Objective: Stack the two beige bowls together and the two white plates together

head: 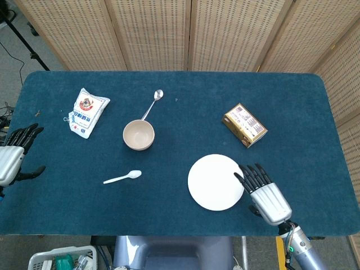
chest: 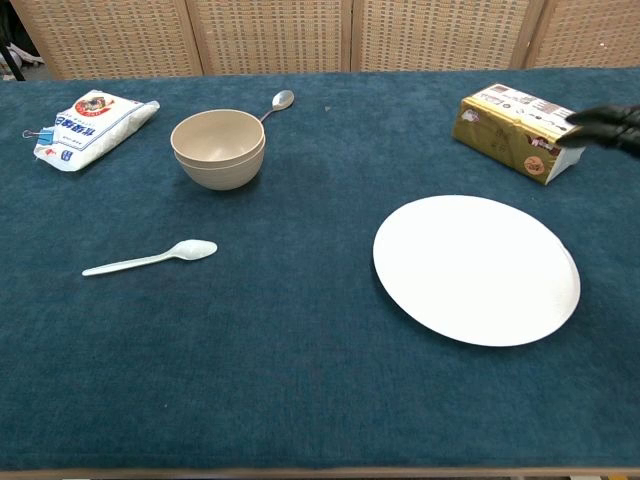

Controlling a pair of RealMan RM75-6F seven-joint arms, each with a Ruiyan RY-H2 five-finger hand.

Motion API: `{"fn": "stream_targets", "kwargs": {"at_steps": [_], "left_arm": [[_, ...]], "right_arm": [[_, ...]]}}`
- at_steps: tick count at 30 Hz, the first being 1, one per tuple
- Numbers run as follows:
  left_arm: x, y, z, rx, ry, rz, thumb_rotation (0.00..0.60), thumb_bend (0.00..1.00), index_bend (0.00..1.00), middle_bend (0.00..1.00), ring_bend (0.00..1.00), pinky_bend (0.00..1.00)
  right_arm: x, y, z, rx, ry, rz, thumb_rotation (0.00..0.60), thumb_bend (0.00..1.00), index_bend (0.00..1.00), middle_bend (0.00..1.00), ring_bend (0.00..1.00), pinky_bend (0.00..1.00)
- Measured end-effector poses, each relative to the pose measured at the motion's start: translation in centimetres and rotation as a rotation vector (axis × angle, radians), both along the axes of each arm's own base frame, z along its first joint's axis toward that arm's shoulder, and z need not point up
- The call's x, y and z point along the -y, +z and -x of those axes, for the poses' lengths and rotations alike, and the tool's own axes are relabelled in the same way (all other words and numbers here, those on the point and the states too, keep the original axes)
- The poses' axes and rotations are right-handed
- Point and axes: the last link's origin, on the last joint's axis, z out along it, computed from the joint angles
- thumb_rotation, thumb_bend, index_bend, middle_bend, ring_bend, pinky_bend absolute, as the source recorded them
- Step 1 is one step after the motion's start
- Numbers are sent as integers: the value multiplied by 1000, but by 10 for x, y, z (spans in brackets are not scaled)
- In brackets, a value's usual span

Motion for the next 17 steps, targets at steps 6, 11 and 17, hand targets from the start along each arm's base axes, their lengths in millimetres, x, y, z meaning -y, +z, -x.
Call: {"fn": "stream_targets", "kwargs": {"at_steps": [6,11,17], "left_arm": [[20,4,8,-2,0,4,600,233,0,0,0,0],[30,3,9,-3,-9,3,600,129,0,0,0,0],[33,5,9,1,-15,-20,600,106,0,0,0,0]], "right_arm": [[-10,20,7,124,-38,168,600,2,0,0,0,0],[-18,32,10,227,-51,285,600,0,0,0,0,0],[-27,41,16,305,-78,380,600,0,0,0,0,0]]}}
